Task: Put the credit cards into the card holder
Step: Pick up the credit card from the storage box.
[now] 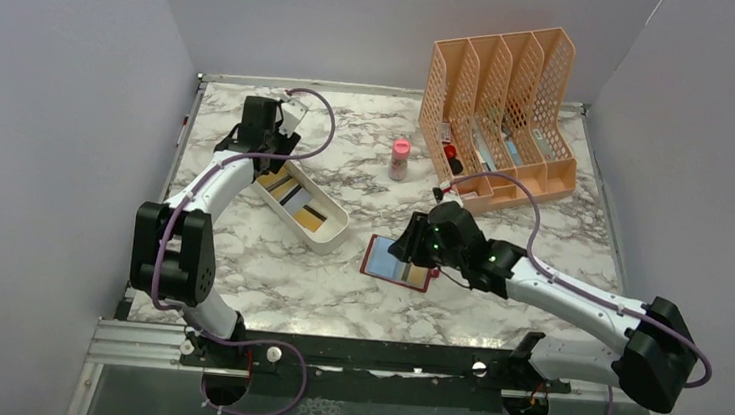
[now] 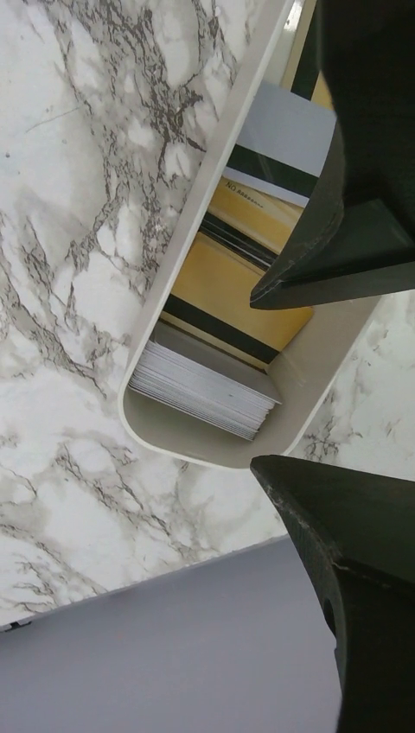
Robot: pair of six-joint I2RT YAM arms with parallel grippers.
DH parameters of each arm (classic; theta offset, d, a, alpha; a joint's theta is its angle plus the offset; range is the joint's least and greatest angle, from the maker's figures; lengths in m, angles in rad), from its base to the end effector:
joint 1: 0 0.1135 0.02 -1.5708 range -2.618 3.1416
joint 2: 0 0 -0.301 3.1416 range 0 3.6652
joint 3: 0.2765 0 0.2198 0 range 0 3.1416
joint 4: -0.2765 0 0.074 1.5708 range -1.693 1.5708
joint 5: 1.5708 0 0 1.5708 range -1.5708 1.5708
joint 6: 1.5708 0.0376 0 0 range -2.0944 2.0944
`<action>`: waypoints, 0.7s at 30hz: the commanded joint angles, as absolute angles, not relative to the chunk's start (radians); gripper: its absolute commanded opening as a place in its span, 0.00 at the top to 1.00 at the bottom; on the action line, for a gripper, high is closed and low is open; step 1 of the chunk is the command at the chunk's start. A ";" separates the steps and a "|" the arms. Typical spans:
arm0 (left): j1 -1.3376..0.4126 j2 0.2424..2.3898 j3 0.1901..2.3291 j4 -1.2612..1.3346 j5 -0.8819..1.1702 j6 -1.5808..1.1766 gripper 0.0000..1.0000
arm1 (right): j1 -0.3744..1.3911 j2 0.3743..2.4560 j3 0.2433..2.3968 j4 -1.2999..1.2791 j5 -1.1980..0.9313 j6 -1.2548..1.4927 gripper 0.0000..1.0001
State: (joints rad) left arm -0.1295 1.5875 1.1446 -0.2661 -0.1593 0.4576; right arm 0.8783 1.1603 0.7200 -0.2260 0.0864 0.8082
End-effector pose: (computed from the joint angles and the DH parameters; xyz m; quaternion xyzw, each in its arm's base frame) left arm 0.3242 -0.0362 0.3057 0.2303 0.8766 0.1393 0.3990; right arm 0.1330 0.1552 0.2848 -0.0126 0.8987 0.3002 0.3194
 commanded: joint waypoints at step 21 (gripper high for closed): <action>-0.072 1.695 1.184 -0.247 -0.148 0.554 0.34 | 0.957 1.860 1.374 -0.414 0.142 1.186 0.51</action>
